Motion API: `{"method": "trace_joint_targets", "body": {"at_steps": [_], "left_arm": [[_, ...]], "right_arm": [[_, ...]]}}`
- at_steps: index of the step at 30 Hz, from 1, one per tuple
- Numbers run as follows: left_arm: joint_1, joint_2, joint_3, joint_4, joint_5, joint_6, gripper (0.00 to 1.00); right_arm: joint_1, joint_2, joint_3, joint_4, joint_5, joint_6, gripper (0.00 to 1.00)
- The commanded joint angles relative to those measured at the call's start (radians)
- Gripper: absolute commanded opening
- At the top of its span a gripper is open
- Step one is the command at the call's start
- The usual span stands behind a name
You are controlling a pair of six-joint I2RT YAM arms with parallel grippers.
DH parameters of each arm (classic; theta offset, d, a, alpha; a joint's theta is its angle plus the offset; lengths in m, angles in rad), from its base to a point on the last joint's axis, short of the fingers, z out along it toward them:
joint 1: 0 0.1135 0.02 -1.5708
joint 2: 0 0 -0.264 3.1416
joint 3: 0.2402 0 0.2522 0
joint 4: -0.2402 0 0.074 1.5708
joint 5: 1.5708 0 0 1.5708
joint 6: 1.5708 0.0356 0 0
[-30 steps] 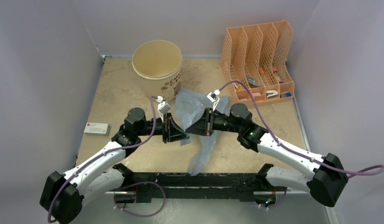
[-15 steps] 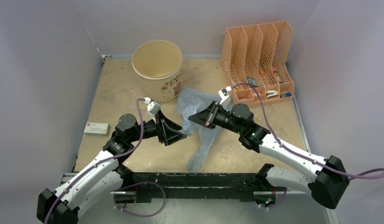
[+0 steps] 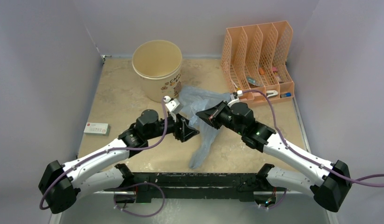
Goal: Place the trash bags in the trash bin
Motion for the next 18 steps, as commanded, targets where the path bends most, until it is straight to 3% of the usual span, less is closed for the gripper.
{"method": "trace_joint_targets", "body": {"at_steps": [1,5,8,11,13,18], "left_arm": [[-0.005,0.091,0.103,0.06,-0.035,0.115,0.61],[-0.014,0.152,0.132,0.078,-0.023,0.147,0.52],[-0.014,0.159,0.139,0.093,0.032,0.151,0.35],[-0.014,0.164,0.135,0.054,0.083,0.152,0.1],[-0.014,0.134,0.096,0.063,0.101,0.136,0.0],[-0.014,0.059,0.049,0.042,0.188,0.087,0.0]], "right_arm": [[-0.002,-0.025,0.069,-0.046,0.033,0.073,0.0],[-0.002,-0.035,0.072,-0.029,0.015,0.073,0.0],[-0.002,-0.031,0.076,-0.053,0.002,0.072,0.0],[-0.002,-0.028,0.104,-0.03,0.008,0.01,0.0],[-0.002,-0.022,0.126,-0.033,0.021,-0.041,0.0],[-0.002,-0.006,0.176,-0.019,0.016,-0.284,0.01]]}}
